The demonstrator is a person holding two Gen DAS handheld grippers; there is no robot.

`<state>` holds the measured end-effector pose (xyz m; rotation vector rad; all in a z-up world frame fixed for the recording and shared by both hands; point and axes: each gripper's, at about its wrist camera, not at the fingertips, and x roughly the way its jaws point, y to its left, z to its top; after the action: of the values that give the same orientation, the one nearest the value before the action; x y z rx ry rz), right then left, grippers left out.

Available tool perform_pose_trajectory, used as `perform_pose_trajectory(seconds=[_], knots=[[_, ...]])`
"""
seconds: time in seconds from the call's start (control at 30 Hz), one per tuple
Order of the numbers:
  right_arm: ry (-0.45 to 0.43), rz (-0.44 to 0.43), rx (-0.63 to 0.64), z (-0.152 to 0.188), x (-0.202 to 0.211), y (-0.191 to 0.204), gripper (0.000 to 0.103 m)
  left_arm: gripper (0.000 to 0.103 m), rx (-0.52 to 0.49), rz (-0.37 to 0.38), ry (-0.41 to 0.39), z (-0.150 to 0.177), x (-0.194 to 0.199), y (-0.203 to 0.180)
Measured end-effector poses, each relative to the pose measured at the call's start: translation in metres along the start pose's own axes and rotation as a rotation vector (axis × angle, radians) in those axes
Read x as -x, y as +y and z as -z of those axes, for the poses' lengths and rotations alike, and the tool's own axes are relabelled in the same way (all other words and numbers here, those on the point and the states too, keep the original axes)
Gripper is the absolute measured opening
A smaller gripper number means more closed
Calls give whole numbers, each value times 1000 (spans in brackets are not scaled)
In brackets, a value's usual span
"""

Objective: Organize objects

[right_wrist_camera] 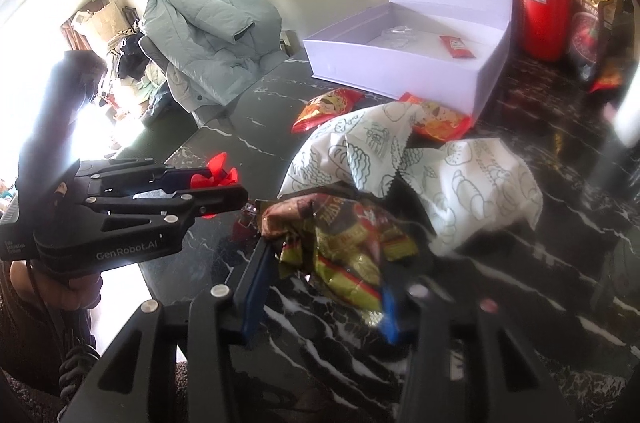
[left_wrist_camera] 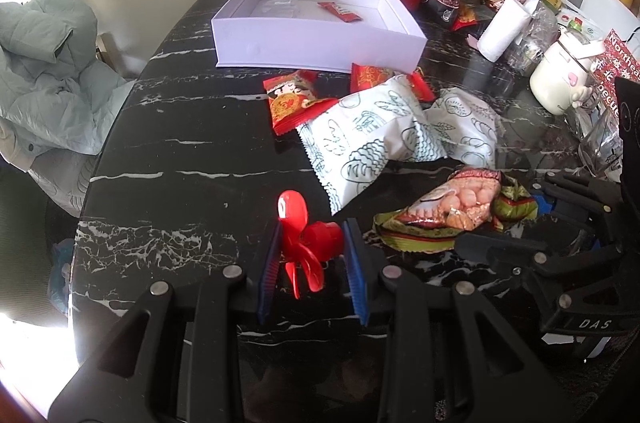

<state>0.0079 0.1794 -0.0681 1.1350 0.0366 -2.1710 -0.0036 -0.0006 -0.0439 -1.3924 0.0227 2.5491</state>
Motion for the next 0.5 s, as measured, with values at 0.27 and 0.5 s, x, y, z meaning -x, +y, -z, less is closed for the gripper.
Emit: perform_pose_trajectory(seconds=[0.27,0.5], knots=[[-56,18,23,5,32,7,46,29,-32,-11,-35,0,23,-19],[-100,57,44,8,61,11,46,29,-68,-3,-53,-2,39,-40]])
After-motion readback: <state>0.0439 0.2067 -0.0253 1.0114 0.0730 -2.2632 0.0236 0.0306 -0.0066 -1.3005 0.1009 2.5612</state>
